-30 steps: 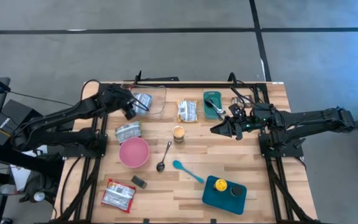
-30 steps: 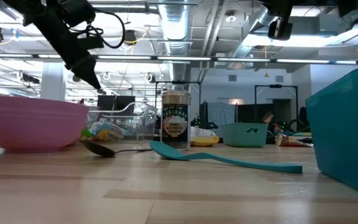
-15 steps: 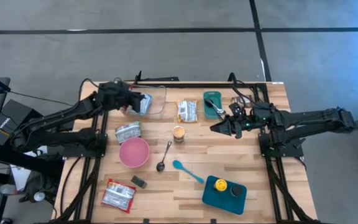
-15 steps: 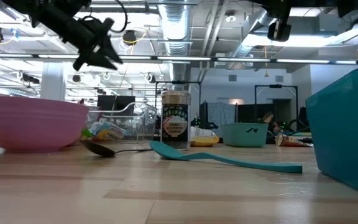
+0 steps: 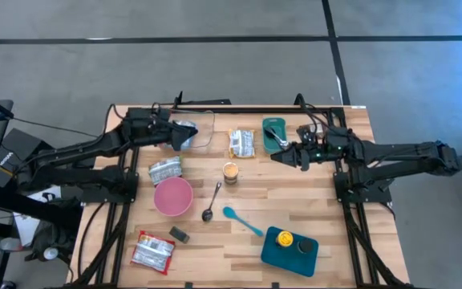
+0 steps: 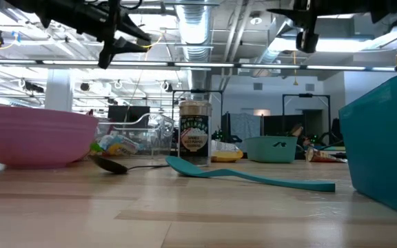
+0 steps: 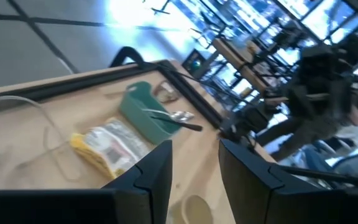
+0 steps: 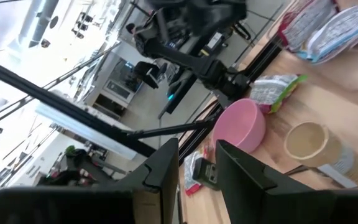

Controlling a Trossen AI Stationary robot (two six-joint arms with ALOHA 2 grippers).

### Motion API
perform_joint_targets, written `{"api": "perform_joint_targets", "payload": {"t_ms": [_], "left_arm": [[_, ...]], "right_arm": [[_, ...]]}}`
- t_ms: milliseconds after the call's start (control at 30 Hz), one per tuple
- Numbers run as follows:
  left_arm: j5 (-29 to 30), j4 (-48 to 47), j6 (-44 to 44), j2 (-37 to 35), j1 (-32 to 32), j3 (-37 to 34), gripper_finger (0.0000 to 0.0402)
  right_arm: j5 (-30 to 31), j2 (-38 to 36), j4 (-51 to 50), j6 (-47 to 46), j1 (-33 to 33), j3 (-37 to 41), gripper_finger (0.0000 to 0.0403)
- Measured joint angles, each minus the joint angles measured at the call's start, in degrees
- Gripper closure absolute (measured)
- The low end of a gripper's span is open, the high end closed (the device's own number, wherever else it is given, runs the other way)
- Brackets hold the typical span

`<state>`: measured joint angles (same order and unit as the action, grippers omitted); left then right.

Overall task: Pick & Place Food Item
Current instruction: Put the yellow noodle pack into the transparent bin

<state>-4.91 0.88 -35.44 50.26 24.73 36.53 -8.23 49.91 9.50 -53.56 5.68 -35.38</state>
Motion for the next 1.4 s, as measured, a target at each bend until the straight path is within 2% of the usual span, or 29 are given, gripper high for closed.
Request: {"api": "perform_joint_targets", "payload": {"t_ms": [300, 400, 533, 700, 1000, 1100, 1200, 1400], "left_arm": [[0.09, 0.71, -0.29, 0.02, -1.62, 0.0, 0.0277], [0.13, 0.83, -4.15, 0.02, -1.62, 0.0, 0.0277], [0.21, 3.23, -8.54, 0.02, -2.4, 0.0, 0.0279], [0.62, 9.95, -8.8, 0.03, -4.75, 0.0, 0.0282], [9.46, 14.73, -8.79, 0.04, -10.56, 0.0, 0.0284], [12.03, 14.81, -8.79, 0.39, -12.15, 0.01, 0.0284], [14.28, 14.75, -8.79, 0.61, -13.26, 0.0, 0.0284], [15.56, 15.17, -8.79, 1.28, -14.18, 0.02, 0.0285]], "right_arm": [[-0.01, 0.0, -1.55, 0.0, 2.33, 0.0, 0.0301], [-0.03, 0.0, -1.54, 0.06, 2.9, 0.0, 0.0301], [-1.13, 0.0, -1.56, 4.75, 4.47, 0.0, 0.0301], [-5.19, 0.0, -4.09, 11.87, 7.1, 0.0, 0.0301], [-5.4, 0.02, -9.99, 25.4, 10.38, -0.05, 0.0301], [-4.98, 0.4, -15.53, 29.77, 10.84, -2.51, 0.0301], [-1.98, 2.43, -24.1, 34.76, 10.83, -6.98, 0.0301], [2.36, 10.1, -34.58, 44.62, 10.75, -15.76, 0.0301]]}}
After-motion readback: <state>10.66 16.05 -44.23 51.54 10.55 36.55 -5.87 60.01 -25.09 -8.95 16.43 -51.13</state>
